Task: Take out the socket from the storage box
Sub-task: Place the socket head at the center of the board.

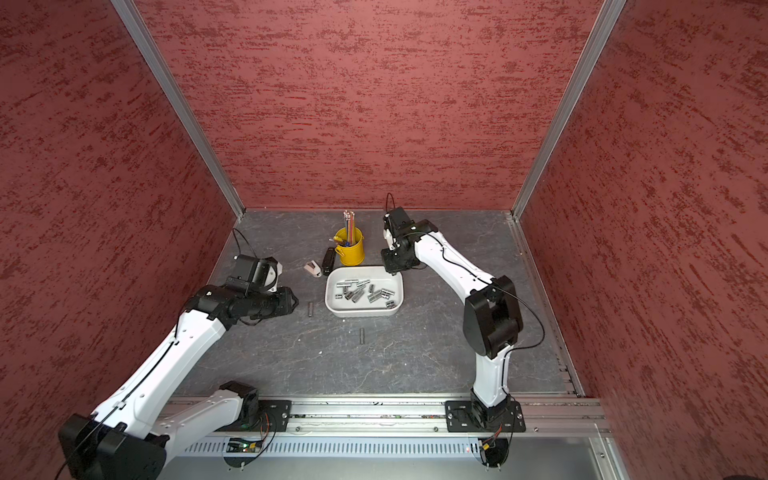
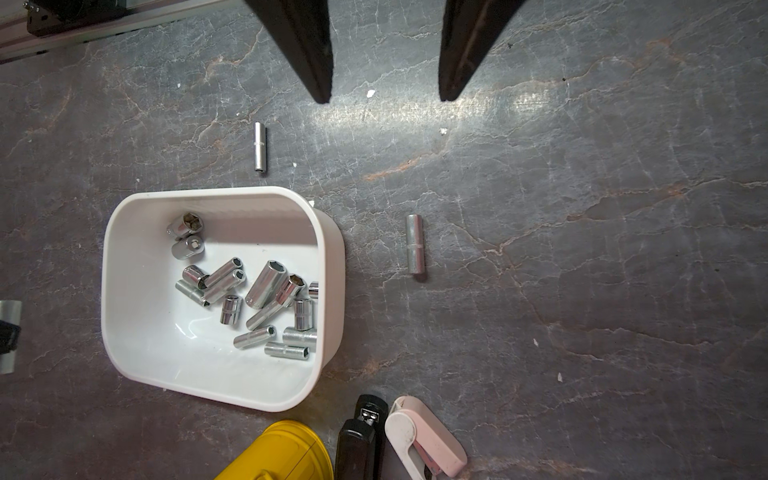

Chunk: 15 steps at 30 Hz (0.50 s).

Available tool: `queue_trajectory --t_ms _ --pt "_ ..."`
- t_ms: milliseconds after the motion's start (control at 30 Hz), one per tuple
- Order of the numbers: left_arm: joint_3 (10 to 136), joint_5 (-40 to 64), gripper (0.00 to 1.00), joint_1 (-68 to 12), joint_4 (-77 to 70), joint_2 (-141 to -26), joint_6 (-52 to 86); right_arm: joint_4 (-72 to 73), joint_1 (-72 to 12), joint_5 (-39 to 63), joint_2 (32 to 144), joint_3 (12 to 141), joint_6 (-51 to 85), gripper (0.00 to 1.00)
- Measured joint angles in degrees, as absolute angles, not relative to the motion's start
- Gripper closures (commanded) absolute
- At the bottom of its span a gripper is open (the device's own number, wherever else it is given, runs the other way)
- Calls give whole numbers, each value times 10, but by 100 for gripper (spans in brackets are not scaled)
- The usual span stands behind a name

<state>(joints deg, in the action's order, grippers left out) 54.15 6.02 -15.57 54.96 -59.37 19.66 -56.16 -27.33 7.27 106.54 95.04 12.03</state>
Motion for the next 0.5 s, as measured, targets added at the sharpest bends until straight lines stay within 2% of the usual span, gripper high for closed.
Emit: queue_trajectory --t_ms 233,500 --pt "542 62 55 -155 548 -594 197 -535 -209 71 1032 826 149 89" --pt "542 63 55 -155 548 -594 197 -502 -209 70 1051 782 170 87"
